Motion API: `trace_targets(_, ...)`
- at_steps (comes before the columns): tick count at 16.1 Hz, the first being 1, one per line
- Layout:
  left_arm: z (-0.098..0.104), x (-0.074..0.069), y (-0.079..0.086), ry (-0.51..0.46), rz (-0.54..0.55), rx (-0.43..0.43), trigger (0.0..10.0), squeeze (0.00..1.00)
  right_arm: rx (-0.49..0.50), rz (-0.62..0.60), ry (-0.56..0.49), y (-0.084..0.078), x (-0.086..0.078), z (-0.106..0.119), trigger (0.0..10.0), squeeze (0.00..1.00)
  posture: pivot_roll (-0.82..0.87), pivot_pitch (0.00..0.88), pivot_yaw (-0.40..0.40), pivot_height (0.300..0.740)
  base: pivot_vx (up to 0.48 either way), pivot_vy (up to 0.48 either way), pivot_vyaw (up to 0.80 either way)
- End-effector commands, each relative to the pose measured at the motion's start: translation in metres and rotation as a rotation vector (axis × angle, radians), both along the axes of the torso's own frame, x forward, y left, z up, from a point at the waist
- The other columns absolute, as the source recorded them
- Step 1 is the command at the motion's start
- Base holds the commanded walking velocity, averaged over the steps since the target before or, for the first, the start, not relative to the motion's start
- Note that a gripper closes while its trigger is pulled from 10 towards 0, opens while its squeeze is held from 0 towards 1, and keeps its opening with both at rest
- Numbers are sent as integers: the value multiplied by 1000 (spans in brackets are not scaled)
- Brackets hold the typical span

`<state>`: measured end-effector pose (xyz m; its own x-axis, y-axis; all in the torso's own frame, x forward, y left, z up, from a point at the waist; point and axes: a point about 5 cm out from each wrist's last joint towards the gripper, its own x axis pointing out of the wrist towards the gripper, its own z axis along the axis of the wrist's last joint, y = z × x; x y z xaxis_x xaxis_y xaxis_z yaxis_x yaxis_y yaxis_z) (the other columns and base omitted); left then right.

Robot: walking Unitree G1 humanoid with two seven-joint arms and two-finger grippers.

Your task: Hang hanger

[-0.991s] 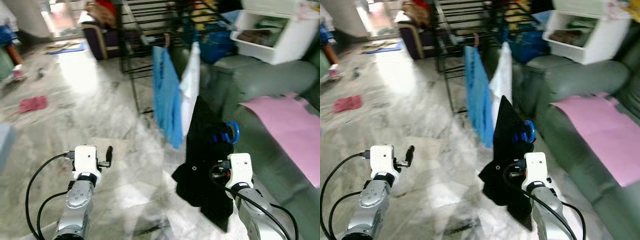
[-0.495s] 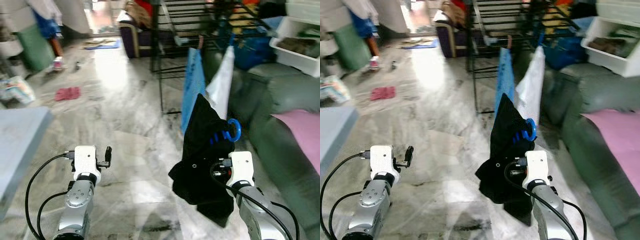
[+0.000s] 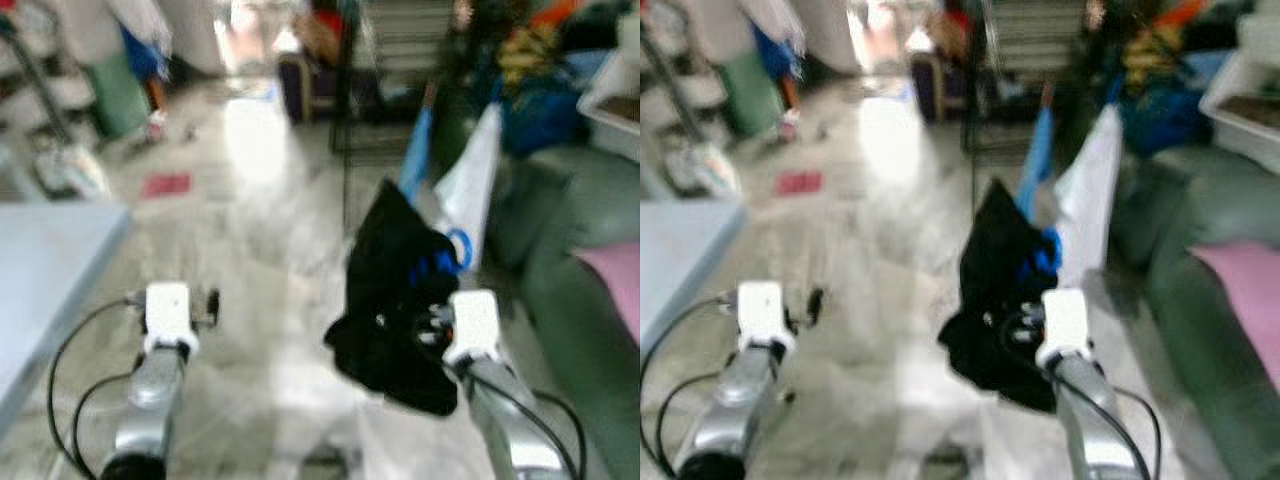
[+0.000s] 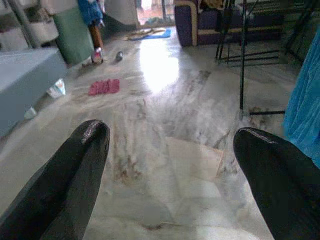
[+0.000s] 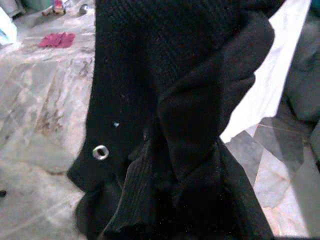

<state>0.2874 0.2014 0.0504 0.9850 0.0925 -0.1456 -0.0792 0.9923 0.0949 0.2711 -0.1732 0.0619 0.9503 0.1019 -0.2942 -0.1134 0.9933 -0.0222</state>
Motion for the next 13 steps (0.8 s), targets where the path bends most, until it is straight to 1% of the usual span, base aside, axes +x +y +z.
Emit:
trace_targets(1,1,2,-4,-2,-2,-4,10000,0,-5,-11,-47,-3,4,10,10000,0,-35,0,49,740,0,-281,0)
trace_targets(6,1,5,-5,0,-9,3,10000,0,-4,-10,-49,-1,6,10,10000,0,-35,0,54,740,0,-269,0)
trace_targets(7,2,5,-5,-3,-7,2,10000,0,-5,-10,-49,-1,6,10,10000,0,-33,0,51,740,0,0,0)
trace_targets(8,4,6,-4,-17,31,29,10000,0,-6,-5,-47,0,7,10,10000,0,-26,0,42,740,0,0,0)
trace_targets(9,4,7,-3,-20,46,52,10000,0,-5,-2,-44,0,7,9,10000,0,-23,0,38,740,0,0,0)
trace_targets(10,4,6,-3,-17,52,54,10000,0,-1,4,-40,1,6,9,10000,0,-22,0,36,740,0,0,0)
trace_targets(11,2,5,-2,-13,53,49,10000,0,0,9,-36,2,5,7,10000,0,-14,0,27,740,0,0,0)
trace_targets(13,-6,-3,5,5,73,71,10000,0,-14,26,-22,6,2,3,10000,0,-7,0,14,740,0,0,0)
